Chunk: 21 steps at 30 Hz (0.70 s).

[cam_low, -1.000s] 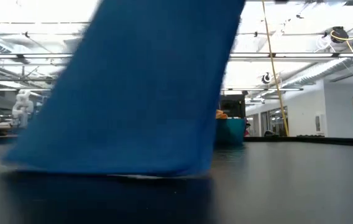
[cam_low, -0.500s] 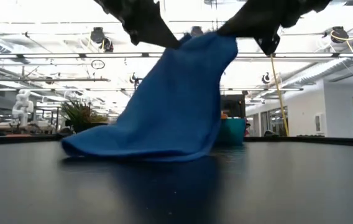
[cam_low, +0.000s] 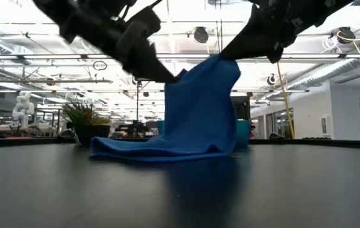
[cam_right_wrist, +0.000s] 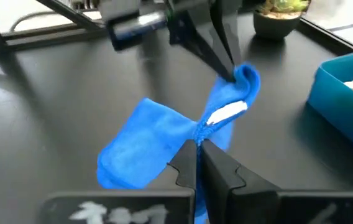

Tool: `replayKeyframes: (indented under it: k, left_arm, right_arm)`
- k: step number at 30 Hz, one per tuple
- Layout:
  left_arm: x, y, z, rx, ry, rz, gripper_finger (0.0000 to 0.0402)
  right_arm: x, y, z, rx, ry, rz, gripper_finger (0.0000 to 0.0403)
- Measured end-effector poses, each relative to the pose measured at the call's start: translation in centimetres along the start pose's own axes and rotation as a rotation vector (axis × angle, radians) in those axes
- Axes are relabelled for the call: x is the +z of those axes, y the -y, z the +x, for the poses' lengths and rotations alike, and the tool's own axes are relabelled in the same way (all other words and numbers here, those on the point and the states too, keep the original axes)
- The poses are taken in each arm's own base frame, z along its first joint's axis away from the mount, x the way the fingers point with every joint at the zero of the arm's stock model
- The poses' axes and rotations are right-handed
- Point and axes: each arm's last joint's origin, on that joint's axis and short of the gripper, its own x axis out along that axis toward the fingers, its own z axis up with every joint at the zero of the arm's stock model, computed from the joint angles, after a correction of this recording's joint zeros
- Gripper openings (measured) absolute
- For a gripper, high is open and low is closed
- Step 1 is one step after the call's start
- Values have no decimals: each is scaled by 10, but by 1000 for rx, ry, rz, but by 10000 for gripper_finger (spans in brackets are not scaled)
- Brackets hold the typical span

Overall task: Fold microfiber towels
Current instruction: Fold the blue microfiber cloth

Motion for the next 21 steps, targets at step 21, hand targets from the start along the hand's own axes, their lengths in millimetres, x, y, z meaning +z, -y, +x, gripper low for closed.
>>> replayKeyframes:
  k: [21]
  left_arm:
    - [-87,21,-36,-93,96,70,1]
  right_arm:
    - [-55,-26,86,272,19,67,0]
